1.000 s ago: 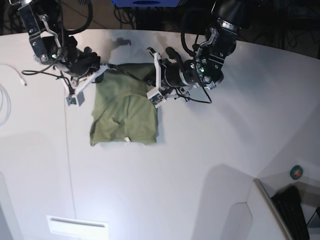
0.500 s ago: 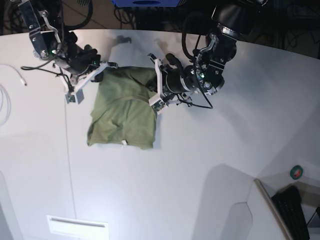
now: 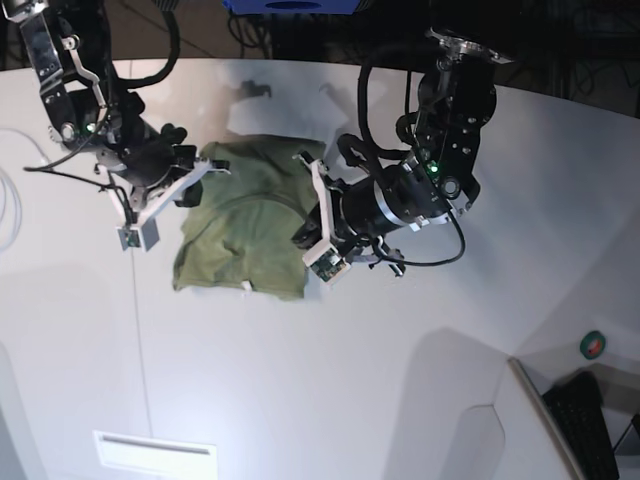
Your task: Layout the t-shirt on the table in an organized manner, then fold the t-shirt properly
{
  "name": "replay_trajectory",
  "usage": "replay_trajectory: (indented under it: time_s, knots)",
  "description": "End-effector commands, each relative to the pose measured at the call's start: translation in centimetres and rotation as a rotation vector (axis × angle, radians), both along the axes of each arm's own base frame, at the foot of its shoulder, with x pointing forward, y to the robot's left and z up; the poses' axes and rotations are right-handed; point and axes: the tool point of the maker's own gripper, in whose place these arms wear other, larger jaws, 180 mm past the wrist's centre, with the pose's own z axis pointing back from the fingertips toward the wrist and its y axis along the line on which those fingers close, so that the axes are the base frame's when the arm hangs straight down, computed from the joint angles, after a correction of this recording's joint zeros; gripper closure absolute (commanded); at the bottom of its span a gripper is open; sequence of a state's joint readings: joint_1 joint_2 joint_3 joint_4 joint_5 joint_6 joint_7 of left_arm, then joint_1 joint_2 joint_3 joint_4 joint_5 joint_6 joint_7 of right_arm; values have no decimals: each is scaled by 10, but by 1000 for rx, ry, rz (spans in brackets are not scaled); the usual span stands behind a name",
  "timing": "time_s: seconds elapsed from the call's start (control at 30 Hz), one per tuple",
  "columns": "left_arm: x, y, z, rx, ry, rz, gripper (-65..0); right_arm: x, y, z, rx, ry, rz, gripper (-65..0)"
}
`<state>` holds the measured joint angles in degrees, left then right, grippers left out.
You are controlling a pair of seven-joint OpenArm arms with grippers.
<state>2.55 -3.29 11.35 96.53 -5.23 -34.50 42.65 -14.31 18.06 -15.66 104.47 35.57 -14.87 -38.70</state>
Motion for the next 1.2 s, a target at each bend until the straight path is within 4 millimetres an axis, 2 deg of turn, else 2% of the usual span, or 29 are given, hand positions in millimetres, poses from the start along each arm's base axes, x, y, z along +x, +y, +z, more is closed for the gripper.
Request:
replay_trajectory:
  time_s: [0.0, 0.1, 0.3, 0.4, 0.5, 0.57, 0.6, 0.63, 0.7, 0.77, 0.8, 0.87, 1.0, 1.03, 1.17]
  knots:
    - [0, -7, -1, -27, 9, -2, 0, 4, -6, -4, -16, 0, -8, 0]
    - [-14, -16, -34, -38, 124, 7, 0, -5, -20, -34, -51, 79, -36, 0]
    - [-34, -25, -81, -103, 247, 32, 0, -13, -36, -61, -89, 110, -78, 0]
    - [-33, -23, -77, -107, 233, 40, 0, -14, -32, -52, -74, 91, -73, 0]
    - [-27, -19, -59, -122, 176, 51, 0, -8, -15, -21, -32, 10, -42, 0]
    - [-15, 1, -42, -135, 120, 104, 0, -4, -6, -5, -8, -25, -26, 0]
    - [-10, 13, -34, -166, 105, 153, 0, -4, -3, -2, -2, -22, -19, 0]
    - [-5, 34, -26, -198, 90, 219, 0, -6, -1, -3, 2, -9, -12, 0]
    - [1, 89, -14, -246, 61, 367, 0, -2, 13, -2, 28, -4, 0, 0]
    - [2, 138, -4, -309, 38, 510, 0, -7, 23, -10, 32, 21, 23, 0]
    - [-3, 170, 0, -337, 26, 598, 0, -8, 30, -14, 35, 32, 38, 0]
    - [-12, 218, 7, -372, -4, 728, 0, -13, 34, -28, 21, 68, 63, 0]
    - [-51, 311, 6, -345, -18, 944, 0, -17, 31, -49, -8, 65, 52, 0]
    - [-62, 327, 4, -334, -12, 969, 0, -17, 27, -54, -18, 64, 43, 0]
    - [-92, 371, -1, -309, -2, 1044, 0, -21, 18, -66, -39, 90, 28, 0]
